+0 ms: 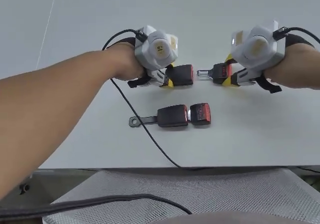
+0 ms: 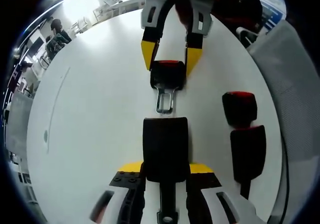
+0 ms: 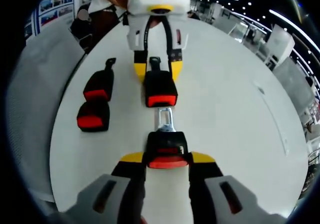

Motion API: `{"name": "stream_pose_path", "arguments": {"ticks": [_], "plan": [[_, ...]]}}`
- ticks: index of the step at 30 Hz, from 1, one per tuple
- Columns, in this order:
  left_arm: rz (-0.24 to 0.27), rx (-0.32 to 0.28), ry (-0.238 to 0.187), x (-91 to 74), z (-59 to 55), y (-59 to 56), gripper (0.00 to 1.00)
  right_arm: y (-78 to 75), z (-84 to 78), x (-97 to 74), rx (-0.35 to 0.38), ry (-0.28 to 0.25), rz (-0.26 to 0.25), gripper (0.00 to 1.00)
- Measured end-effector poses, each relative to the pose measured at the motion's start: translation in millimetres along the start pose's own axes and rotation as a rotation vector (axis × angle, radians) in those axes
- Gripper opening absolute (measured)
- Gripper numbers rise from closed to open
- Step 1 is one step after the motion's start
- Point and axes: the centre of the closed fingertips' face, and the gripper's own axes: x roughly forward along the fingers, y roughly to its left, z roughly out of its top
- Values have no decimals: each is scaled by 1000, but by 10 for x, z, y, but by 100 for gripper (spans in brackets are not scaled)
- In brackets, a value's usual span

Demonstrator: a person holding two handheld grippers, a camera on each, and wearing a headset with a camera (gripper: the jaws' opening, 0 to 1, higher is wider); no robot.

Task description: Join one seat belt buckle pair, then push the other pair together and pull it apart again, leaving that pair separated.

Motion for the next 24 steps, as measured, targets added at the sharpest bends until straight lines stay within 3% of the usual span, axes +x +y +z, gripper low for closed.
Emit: {"name": "stream_pose_path", "arguments": {"ticks": [9, 17, 24], "plan": [[-7, -7, 3, 4, -5, 17, 31, -14, 66, 44, -2, -8, 5, 31], [-7, -6, 8, 13, -7, 23, 31, -1, 130, 70, -62, 0, -7, 31], [-6, 14, -14, 10, -9, 14, 31, -27, 163, 151, -65, -16, -4, 31]]}}
